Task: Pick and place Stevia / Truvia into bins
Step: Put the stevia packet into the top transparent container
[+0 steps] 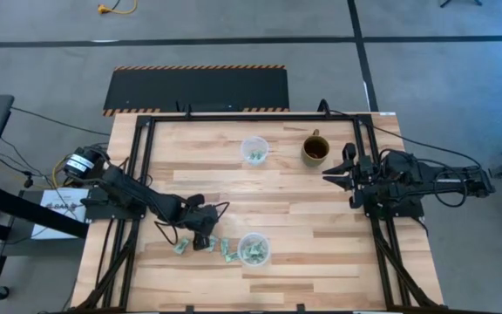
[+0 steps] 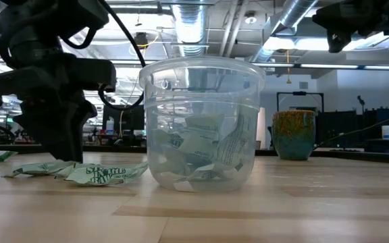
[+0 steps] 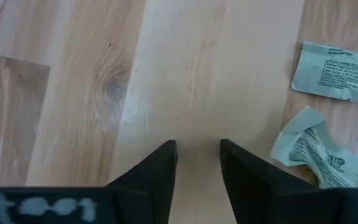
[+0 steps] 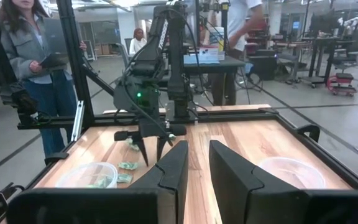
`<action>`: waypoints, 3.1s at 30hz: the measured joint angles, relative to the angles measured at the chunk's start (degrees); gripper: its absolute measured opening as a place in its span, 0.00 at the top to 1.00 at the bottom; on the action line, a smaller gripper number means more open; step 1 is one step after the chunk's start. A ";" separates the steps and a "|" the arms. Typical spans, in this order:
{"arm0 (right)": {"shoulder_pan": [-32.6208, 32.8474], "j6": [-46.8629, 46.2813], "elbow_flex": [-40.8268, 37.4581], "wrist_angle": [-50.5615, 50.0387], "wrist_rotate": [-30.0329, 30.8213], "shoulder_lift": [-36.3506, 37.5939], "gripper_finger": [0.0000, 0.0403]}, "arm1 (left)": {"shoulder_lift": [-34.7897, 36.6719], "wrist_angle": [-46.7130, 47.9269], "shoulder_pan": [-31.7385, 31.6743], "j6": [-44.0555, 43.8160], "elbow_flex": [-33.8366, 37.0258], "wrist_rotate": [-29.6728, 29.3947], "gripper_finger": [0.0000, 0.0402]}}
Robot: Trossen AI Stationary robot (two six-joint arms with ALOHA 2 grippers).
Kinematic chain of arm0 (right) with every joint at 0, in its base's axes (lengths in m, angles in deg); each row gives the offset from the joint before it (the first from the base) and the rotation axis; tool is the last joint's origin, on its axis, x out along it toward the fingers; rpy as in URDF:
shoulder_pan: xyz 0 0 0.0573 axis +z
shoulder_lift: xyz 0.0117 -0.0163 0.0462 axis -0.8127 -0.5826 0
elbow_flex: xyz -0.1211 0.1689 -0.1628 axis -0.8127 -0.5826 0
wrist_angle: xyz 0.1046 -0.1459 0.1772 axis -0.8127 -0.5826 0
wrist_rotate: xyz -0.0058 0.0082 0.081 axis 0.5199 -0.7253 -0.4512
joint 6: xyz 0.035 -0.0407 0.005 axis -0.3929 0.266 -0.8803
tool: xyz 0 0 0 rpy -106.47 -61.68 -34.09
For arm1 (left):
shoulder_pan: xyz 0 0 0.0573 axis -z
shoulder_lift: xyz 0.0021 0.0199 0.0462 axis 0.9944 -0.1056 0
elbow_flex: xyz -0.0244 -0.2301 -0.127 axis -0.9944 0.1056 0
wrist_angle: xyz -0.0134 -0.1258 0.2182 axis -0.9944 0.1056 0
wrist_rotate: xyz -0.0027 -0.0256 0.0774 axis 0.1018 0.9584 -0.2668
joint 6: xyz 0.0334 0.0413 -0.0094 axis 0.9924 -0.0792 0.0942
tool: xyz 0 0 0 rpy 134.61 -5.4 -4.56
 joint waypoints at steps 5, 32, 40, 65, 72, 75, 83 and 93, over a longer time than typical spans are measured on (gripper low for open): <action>-0.01 0.00 0.00 0.01 0.02 0.00 0.85 | 0.86 -0.34 -0.18 0.90 0.12 2.77 0.73; 0.02 0.00 0.04 0.00 0.00 0.01 0.85 | 8.85 -11.77 8.32 8.98 0.22 4.01 0.67; 0.01 0.00 0.04 -0.01 0.00 0.00 0.85 | 8.90 -9.41 8.22 7.44 0.15 3.54 0.52; 0.00 0.00 0.04 0.01 0.02 0.02 0.85 | -5.79 0.81 8.84 18.91 -8.54 3.10 0.50; 0.00 0.00 0.04 0.00 0.00 0.02 0.85 | -7.57 6.61 8.66 18.43 -11.91 3.09 0.50; 0.02 0.00 0.04 -0.02 0.01 0.00 0.85 | -7.76 8.71 8.66 18.41 -12.95 3.04 0.50; 0.01 0.00 0.04 0.01 0.02 0.02 0.85 | -7.67 11.46 8.55 14.71 -12.85 3.11 0.53; 0.00 0.00 0.04 0.01 0.00 0.02 0.85 | -7.65 12.01 8.57 14.41 -12.76 2.65 0.84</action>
